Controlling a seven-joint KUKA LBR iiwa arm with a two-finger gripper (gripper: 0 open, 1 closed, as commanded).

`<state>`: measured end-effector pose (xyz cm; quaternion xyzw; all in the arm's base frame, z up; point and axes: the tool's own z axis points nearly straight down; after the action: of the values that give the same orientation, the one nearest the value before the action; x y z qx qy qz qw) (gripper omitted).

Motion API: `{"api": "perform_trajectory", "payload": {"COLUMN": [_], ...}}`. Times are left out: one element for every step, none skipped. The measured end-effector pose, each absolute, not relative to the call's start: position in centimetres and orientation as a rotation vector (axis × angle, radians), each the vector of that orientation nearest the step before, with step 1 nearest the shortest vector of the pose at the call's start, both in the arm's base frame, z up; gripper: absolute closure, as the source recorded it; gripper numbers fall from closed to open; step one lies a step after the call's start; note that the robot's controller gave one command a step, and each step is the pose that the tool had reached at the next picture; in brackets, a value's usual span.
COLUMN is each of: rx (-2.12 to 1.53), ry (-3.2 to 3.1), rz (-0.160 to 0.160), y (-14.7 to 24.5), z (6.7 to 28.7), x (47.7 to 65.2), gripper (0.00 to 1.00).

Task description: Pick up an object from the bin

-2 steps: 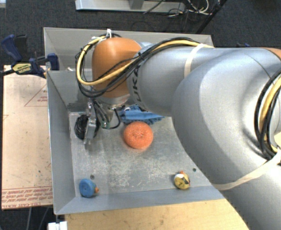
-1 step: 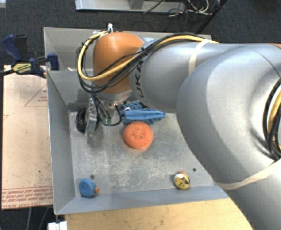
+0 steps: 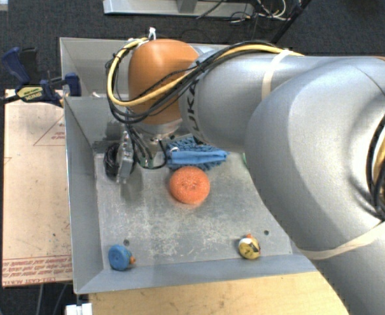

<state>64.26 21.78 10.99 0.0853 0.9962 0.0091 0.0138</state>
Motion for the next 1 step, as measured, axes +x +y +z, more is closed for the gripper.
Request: {"api": "perform_trajectory", "payload": {"rx": [0.266], "ry": [3.11], "rz": [0.023], "y": [21.69], "z": [11.82], "x": [64.05], "gripper": [1.0]}}
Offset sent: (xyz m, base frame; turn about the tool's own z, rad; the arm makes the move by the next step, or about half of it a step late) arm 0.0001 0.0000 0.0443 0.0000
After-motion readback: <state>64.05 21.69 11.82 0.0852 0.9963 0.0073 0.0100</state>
